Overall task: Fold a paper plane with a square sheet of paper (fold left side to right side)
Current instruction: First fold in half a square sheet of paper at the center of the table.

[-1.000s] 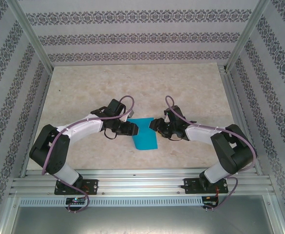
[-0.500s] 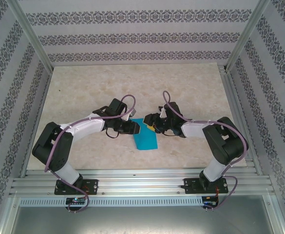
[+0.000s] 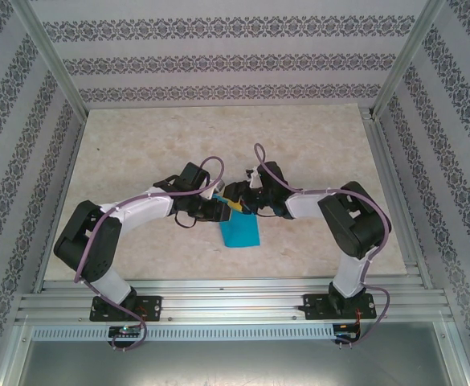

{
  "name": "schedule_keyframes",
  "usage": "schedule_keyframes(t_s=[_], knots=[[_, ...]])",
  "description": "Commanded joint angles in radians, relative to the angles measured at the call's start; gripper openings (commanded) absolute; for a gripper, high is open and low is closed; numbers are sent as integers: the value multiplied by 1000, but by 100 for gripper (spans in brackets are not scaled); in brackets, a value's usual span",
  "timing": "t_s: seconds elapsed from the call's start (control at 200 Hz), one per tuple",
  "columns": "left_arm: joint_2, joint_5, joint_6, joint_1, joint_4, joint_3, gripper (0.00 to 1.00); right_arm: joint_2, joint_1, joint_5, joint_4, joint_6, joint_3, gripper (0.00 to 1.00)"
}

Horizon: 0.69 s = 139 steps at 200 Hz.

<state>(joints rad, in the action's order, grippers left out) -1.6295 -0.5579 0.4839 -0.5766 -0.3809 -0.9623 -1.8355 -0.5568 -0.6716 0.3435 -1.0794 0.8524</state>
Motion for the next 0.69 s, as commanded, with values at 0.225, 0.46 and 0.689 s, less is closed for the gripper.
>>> schedule_keyframes(t_s=[0.225,0.46,0.689], knots=[[-15,-25,0,2,60,6,41,-65,-40,-37,-55,49,85,43],[-9,-22,-5,2,54,12,41,-43,-38,0,-143,103,93,22],[41,-12,-23,3,19,11,44,0,-27,30,-227,162,92,4]])
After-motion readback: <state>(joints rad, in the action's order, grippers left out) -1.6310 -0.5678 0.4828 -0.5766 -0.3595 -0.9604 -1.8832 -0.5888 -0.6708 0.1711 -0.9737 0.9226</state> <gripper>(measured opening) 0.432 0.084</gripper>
